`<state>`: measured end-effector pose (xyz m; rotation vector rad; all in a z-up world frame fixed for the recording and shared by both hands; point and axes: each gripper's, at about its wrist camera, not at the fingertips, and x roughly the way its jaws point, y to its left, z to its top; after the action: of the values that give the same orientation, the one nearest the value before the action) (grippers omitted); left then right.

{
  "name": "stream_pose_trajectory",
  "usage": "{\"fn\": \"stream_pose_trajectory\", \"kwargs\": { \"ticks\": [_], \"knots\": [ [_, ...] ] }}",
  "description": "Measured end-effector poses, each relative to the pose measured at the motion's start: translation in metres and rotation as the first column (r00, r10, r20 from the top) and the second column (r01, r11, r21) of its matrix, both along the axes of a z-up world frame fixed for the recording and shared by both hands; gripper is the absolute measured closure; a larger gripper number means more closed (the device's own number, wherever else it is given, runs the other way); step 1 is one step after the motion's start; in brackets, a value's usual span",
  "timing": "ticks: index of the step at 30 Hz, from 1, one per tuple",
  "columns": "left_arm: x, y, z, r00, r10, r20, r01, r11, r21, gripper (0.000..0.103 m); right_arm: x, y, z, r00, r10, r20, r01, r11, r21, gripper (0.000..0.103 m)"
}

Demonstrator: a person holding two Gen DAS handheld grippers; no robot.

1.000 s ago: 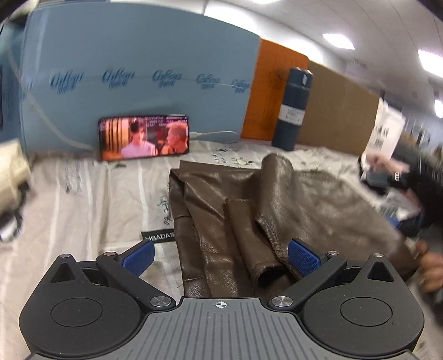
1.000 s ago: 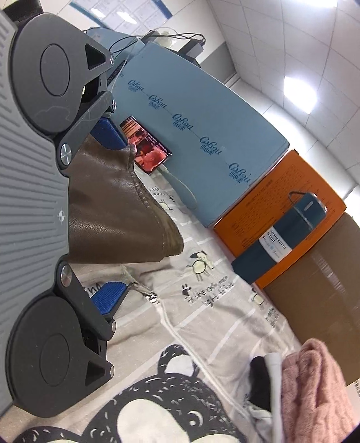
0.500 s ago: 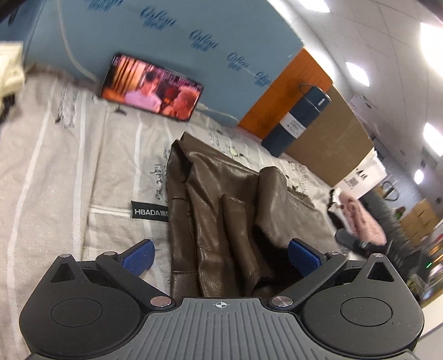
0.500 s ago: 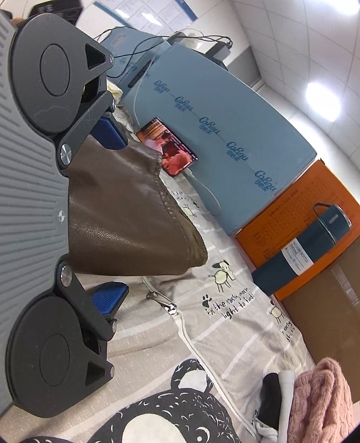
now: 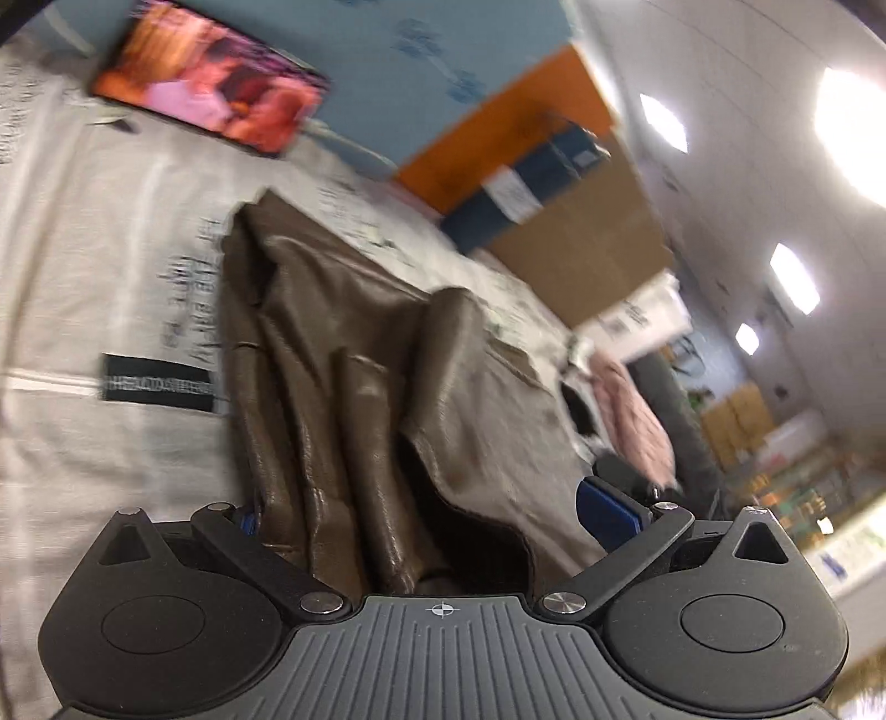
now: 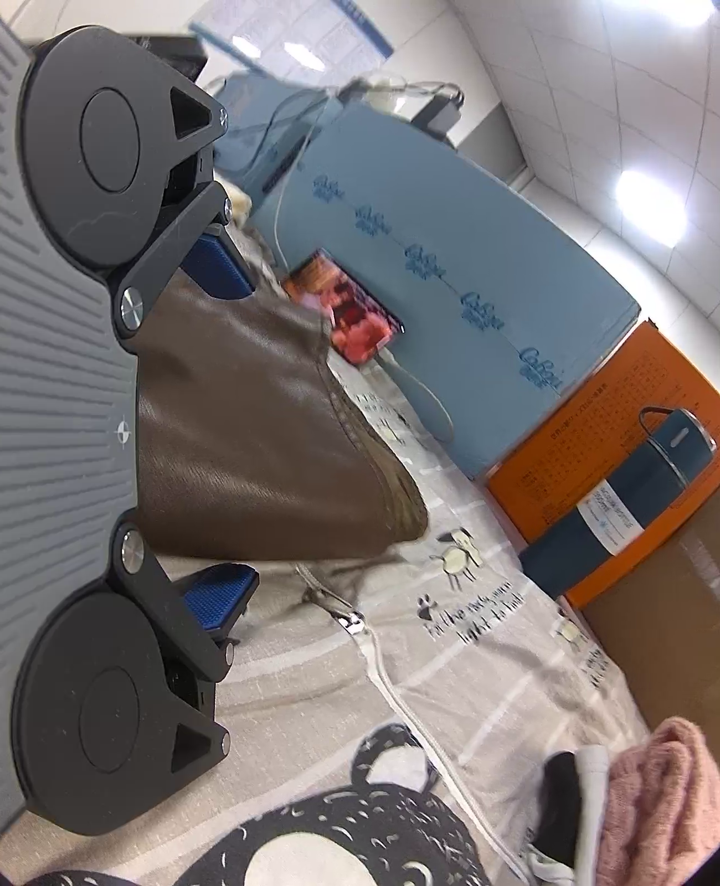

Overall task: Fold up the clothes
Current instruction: 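Grasp the folded jacket with the left gripper while the right gripper keeps holding it, then lift and carry the folded jacket with both grippers to the pink desk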

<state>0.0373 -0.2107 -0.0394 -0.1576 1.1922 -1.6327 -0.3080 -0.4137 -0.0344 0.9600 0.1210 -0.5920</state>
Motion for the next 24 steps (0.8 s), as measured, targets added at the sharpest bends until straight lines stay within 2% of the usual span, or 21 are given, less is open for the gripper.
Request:
{"fn": "stream_pose_trajectory", "kwargs": {
  "ticks": [3,6,7,9,10,11,12,13,14,15,16,19,24],
  "knots": [
    [-0.011,0.002,0.0,0.999,-0.012,0.05,0.014,0.999,-0.042,0.0,-0.008,-0.004,-0.002,0.995,0.035,0.093,-0.04,0.998,0.043,0.0],
    [-0.026,0.003,0.001,0.99,0.009,0.138,0.002,0.997,-0.075,0.001,-0.011,-0.003,-0.002,0.991,0.041,0.13,-0.048,0.998,0.047,0.0],
    [-0.029,0.005,0.002,0.985,0.018,0.172,-0.004,0.997,-0.082,0.005,-0.01,-0.002,-0.001,0.991,0.04,0.127,-0.045,0.998,0.04,0.001],
    [-0.034,0.007,0.004,0.97,0.046,0.241,-0.025,0.996,-0.089,0.019,-0.009,0.002,0.001,0.993,0.034,0.11,-0.036,0.999,0.022,0.005],
    [-0.034,0.007,0.004,0.965,0.057,0.254,-0.034,0.995,-0.095,0.03,-0.008,0.003,0.001,0.996,0.019,0.09,-0.02,1.0,0.014,0.01],
    [-0.033,0.008,0.003,0.961,0.068,0.268,-0.042,0.994,-0.102,0.036,-0.007,0.004,0.002,0.998,0.002,0.07,-0.003,1.0,0.006,0.019],
    [-0.033,0.008,0.003,0.957,0.079,0.278,-0.05,0.993,-0.108,0.036,-0.006,0.004,0.001,0.999,-0.018,0.048,0.017,1.0,0.005,0.023],
    [-0.033,0.008,0.002,0.958,0.085,0.275,-0.055,0.992,-0.113,0.037,-0.006,0.002,-0.001,0.999,-0.037,0.028,0.037,0.999,0.018,0.033],
    [-0.032,0.007,0.001,0.958,0.091,0.273,-0.061,0.991,-0.118,0.044,-0.006,0.0,-0.003,0.998,-0.064,0.006,0.064,0.998,0.028,0.048],
    [-0.031,0.007,0.0,0.958,0.097,0.27,-0.066,0.99,-0.123,0.048,-0.006,-0.002,-0.005,0.996,-0.091,-0.015,0.091,0.995,0.036,0.053],
    [-0.031,0.009,0.001,0.958,0.103,0.268,-0.07,0.989,-0.129,0.057,-0.007,-0.003,-0.006,0.995,-0.099,-0.011,0.099,0.994,0.039,0.058],
    [-0.03,0.012,0.002,0.957,0.121,0.262,-0.084,0.985,-0.147,0.067,-0.011,-0.005,-0.01,0.993,-0.116,0.014,0.115,0.992,0.047,0.066],
    [-0.028,0.022,0.01,0.958,0.153,0.242,-0.11,0.978,-0.18,0.076,-0.015,-0.002,-0.007,0.989,-0.106,0.101,0.103,0.994,0.035,0.077]
  ]
}}
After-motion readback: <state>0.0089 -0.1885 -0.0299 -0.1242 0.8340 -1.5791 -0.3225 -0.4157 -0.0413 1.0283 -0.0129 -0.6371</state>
